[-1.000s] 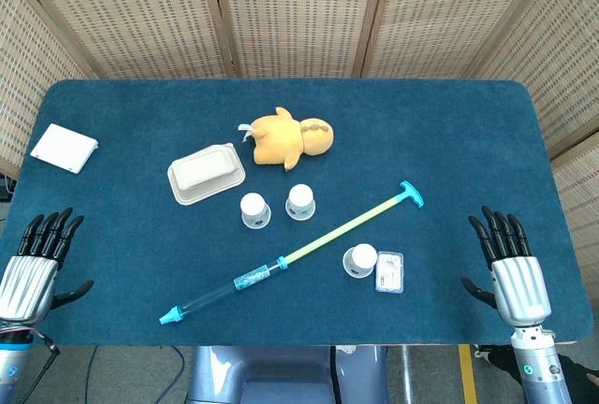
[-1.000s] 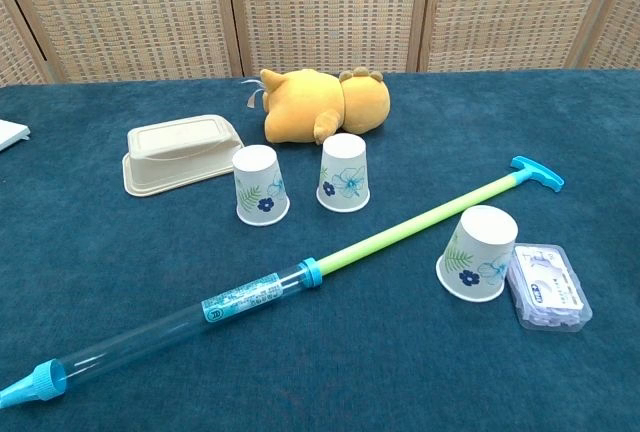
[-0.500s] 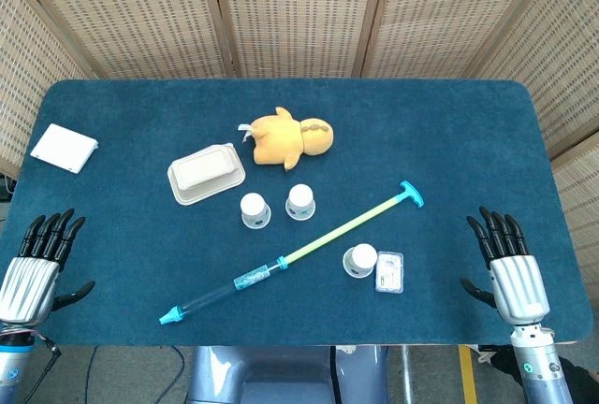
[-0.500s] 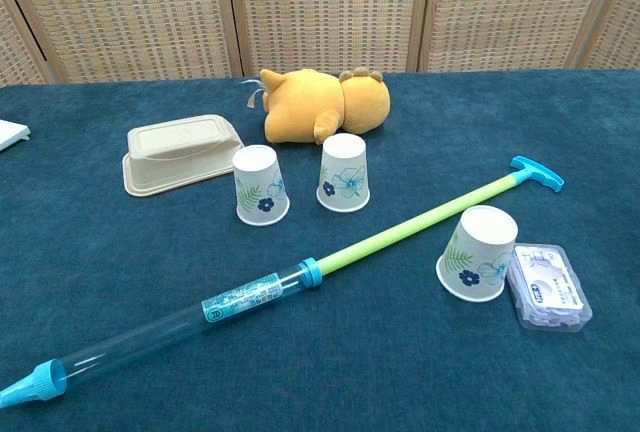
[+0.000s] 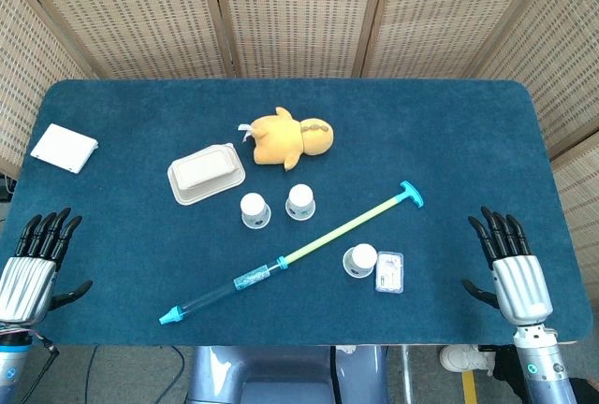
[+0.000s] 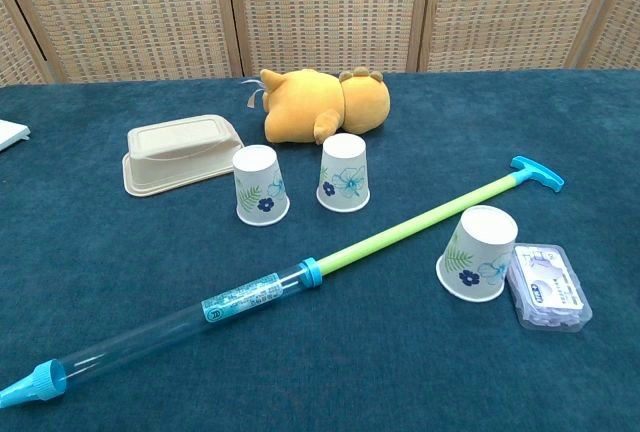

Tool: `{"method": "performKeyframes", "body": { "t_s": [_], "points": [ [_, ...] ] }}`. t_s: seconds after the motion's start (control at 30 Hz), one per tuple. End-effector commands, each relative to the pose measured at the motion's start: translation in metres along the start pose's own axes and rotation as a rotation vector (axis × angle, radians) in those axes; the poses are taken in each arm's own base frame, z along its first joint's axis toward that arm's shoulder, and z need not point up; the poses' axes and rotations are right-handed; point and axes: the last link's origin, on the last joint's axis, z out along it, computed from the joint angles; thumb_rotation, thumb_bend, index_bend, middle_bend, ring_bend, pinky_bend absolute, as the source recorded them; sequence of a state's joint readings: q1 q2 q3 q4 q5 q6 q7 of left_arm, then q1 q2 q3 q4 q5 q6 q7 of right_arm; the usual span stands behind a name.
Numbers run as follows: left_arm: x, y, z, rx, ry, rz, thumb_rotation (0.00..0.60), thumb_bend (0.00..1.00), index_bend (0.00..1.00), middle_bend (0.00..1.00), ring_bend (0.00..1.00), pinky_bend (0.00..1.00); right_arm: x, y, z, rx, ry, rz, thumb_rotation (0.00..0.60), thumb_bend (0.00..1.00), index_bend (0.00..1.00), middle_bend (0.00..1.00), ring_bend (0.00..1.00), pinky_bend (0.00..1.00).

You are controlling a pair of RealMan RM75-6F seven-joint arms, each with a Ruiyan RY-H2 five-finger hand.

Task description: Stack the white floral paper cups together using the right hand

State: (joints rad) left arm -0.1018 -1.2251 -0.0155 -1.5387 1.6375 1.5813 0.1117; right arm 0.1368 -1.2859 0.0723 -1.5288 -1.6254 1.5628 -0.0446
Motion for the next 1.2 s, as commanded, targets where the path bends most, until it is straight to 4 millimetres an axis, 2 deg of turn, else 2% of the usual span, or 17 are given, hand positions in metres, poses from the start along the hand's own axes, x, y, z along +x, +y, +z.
{"method": "performKeyframes", "body": {
  "t_s": [0.03,0.3,0.5,0.8,1.0,1.2],
  "points": [
    [0.0,0.0,0.0,0.0,-0.001,0.002,0.6,0.0,0.0,0.0,0.0,0.0,0.0,0.003,0.003,-0.002,-0.01,0.001,0.6,0.11,0.1,0.0,0.0,0.0],
    [-0.004,0.001,0.002,0.007,-0.008,0.025,0.6,0.01,0.0,0.0,0.0,0.0,-0.006,0.008,0.025,0.041,-0.067,-0.041,0.6,0.11,0.11,0.0,0.0,0.0],
    [-0.008,0.003,0.003,0.004,-0.025,0.021,0.6,0.01,0.0,0.0,0.0,0.0,-0.005,0.013,0.049,0.205,-0.178,0.036,0.6,0.11,0.16,0.0,0.0,0.0],
    [-0.014,0.006,0.005,0.0,-0.039,0.051,0.6,0.01,0.0,0.0,0.0,0.0,-0.004,0.015,0.054,0.34,-0.317,0.095,0.6,0.11,0.23,0.0,0.0,0.0],
    [-0.015,0.011,0.005,-0.019,-0.03,0.059,0.6,0.01,0.0,0.0,0.0,0.0,-0.017,0.0,0.057,0.393,-0.344,0.128,0.6,0.12,0.27,0.0,0.0,0.0],
    [-0.013,0.008,0.004,-0.008,-0.022,0.048,0.6,0.01,0.0,0.0,0.0,0.0,-0.027,-0.019,0.064,0.431,-0.357,0.108,0.6,0.12,0.28,0.0,0.0,0.0]
  ]
}}
